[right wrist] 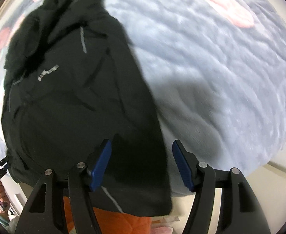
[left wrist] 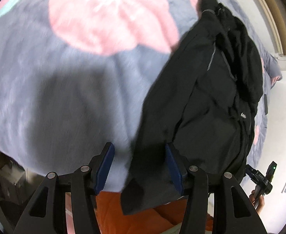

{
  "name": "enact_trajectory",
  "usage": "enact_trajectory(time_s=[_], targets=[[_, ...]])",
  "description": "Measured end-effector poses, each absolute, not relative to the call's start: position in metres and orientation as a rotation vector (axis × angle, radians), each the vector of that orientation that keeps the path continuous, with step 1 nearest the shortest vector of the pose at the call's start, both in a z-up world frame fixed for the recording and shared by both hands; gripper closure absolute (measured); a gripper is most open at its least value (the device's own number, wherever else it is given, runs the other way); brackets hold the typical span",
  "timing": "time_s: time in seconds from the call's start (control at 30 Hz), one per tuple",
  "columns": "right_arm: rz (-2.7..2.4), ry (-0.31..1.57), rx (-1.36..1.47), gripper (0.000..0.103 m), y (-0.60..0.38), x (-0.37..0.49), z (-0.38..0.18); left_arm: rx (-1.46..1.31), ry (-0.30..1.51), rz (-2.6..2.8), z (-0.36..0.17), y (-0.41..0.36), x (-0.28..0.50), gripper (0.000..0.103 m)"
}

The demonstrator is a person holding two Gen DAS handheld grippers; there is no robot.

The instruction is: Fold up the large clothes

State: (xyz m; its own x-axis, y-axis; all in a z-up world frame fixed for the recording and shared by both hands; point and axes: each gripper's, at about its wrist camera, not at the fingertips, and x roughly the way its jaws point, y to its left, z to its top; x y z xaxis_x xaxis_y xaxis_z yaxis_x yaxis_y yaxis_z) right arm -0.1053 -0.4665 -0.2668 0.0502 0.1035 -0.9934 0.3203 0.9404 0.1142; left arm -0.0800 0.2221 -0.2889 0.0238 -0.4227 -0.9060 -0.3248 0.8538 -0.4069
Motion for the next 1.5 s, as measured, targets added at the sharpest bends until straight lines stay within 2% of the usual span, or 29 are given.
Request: enact_trajectory(time_s=[0.53, 0.6, 0.67, 0.8, 0.83, 0.87, 0.9, 0.93, 1.03, 1.17, 1.27, 1.43, 1.5], targets=[[-0.075, 1.604, 0.395, 0.031, -0.470, -0.143, -0.285, -0.639, 1.649, -0.151, -0.303, 0.215, -0.114, 0.045], [-0.075, 1.612, 0.417, 0.025, -0.472, -0.146, -0.289, -0.673, 1.652, -0.161, -0.306, 0.215, -0.116, 0.044], [-0.075, 1.622, 0.447, 0.025, -0.475, -0.148, -0.294, -0.714, 1.665, -0.172, -0.313, 0.215, -0.117, 0.037], [-0.059, 1.622, 0.460, 0.024, -0.479, -0.149, -0.296, -0.706, 1.670, -0.210, -0.318, 0.201, -0.120, 0.037], [-0.057, 1.620, 0.465, 0.024, -0.478, -0.147, -0.297, -0.676, 1.664, -0.218, -0.316, 0.197, -0.119, 0.038], [-0.050, 1.615, 0.477, 0.028, -0.479, -0.147, -0.297, -0.650, 1.651, -0.233, -0.313, 0.191, -0.119, 0.049], [-0.034, 1.607, 0.494, 0.041, -0.479, -0.149, -0.295, -0.645, 1.635, -0.270, -0.308, 0.185, -0.118, 0.063], [-0.014, 1.600, 0.509, 0.043, -0.476, -0.146, -0.294, -0.653, 1.626, -0.290, -0.306, 0.182, -0.117, 0.080], [0.021, 1.587, 0.482, 0.049, -0.471, -0.147, -0.290, -0.631, 1.598, -0.311, -0.295, 0.177, -0.111, 0.083], [0.036, 1.593, 0.494, 0.046, -0.466, -0.149, -0.291, -0.635, 1.622, -0.334, -0.296, 0.174, -0.106, 0.084], [0.031, 1.609, 0.536, 0.044, -0.470, -0.152, -0.298, -0.673, 1.641, -0.343, -0.301, 0.172, -0.104, 0.075], [0.039, 1.623, 0.577, 0.043, -0.471, -0.150, -0.297, -0.664, 1.650, -0.313, -0.301, 0.178, -0.105, 0.075], [0.044, 1.615, 0.590, 0.057, -0.465, -0.147, -0.294, -0.651, 1.642, -0.295, -0.298, 0.175, -0.103, 0.075]])
